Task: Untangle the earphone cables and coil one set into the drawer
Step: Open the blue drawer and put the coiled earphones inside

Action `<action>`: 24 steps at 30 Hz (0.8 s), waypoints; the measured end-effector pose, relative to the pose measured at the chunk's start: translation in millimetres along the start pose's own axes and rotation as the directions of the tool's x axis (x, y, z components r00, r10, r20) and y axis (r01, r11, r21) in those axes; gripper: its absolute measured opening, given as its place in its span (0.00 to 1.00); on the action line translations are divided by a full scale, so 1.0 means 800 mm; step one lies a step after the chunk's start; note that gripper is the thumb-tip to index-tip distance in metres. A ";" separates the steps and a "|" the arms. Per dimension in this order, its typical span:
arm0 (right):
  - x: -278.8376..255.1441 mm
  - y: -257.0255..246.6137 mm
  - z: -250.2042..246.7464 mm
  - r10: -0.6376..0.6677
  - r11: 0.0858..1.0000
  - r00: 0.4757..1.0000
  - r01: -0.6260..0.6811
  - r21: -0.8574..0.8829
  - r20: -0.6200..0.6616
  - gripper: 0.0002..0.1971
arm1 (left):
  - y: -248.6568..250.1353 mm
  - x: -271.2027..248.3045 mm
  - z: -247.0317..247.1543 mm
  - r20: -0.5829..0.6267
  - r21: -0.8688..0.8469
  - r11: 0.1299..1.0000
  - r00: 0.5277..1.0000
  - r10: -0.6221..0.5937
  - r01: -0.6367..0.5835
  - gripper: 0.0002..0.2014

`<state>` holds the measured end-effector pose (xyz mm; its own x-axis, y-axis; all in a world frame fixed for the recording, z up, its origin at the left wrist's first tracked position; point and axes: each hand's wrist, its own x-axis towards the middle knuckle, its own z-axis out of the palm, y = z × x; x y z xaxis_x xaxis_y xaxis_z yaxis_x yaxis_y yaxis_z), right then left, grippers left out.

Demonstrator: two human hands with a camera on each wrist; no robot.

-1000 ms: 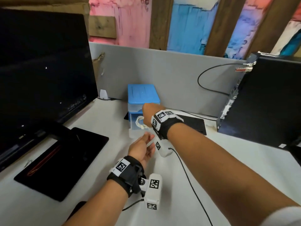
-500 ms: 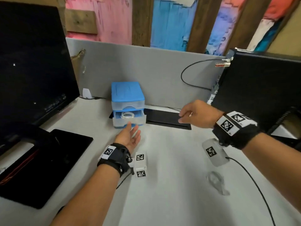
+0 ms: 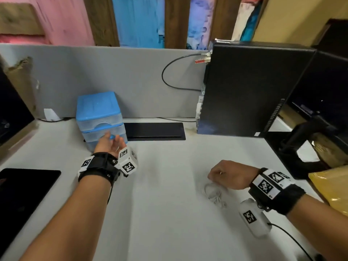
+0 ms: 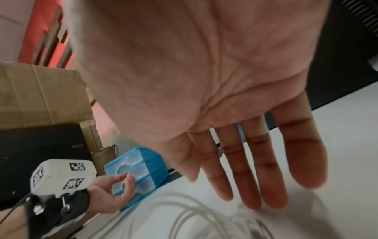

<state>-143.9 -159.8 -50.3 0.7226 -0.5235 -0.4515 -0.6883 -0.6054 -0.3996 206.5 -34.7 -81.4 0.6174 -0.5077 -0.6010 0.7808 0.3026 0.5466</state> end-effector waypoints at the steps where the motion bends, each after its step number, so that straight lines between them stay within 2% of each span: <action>1: -0.004 -0.001 -0.005 0.012 0.998 1.000 -0.012 0.066 0.002 0.16 | -0.001 0.000 0.004 -0.007 0.043 0.999 1.000 -0.003 0.003 0.15; 4: -0.021 0.006 -0.021 0.066 0.943 0.997 -0.078 0.324 0.048 0.15 | -0.007 -0.004 0.012 -0.048 0.126 0.992 0.998 0.036 -0.030 0.16; 5: -0.028 0.009 -0.025 0.044 0.940 0.996 -0.067 0.335 0.076 0.18 | -0.009 -0.001 0.012 -0.063 0.142 0.989 0.996 0.058 -0.049 0.16; 7: -0.034 0.011 -0.023 -0.005 0.979 0.996 -0.013 0.202 0.089 0.28 | -0.010 0.007 0.010 -0.074 0.138 0.989 0.995 0.069 -0.058 0.17; 9: -0.028 0.009 -0.011 -0.009 1.000 0.999 0.007 0.029 0.054 0.29 | -0.011 0.011 0.010 -0.094 0.091 0.994 0.993 0.069 -0.060 0.14; 11: -0.014 0.005 0.003 -0.022 0.995 1.000 0.020 -0.099 -0.016 0.21 | -0.009 0.009 0.013 -0.087 0.058 0.994 0.992 0.095 -0.091 0.10; 13: -0.003 -0.001 0.014 -0.041 0.981 0.997 0.028 -0.194 -0.062 0.14 | -0.006 0.002 0.019 -0.088 0.043 0.992 0.989 0.122 -0.118 0.13; 15: 0.001 -0.008 0.020 -0.037 0.957 0.994 0.007 -0.289 -0.098 0.07 | -0.001 0.001 0.021 -0.106 0.031 0.993 0.988 0.116 -0.113 0.11; 19: 0.003 -0.012 0.030 -0.038 0.942 0.991 -0.008 -0.335 -0.130 0.04 | 0.007 0.004 0.018 -0.135 0.015 0.995 0.986 0.097 -0.096 0.14; 22: 0.003 -0.012 0.029 -0.032 0.950 0.994 -0.002 -0.311 -0.106 0.06 | 0.002 0.004 0.014 -0.146 0.127 0.984 0.978 0.146 -0.128 0.15; 24: 0.002 -0.014 0.025 -0.021 0.961 0.996 -0.005 -0.276 -0.091 0.07 | 0.000 0.007 0.010 -0.139 0.111 0.988 0.982 0.126 -0.111 0.14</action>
<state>-136.2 -141.7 -62.5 0.7398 -0.5632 -0.3681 -0.6475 -0.7447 -0.1618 209.2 -43.6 -79.8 0.7181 -0.3488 -0.6022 0.6920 0.2660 0.6711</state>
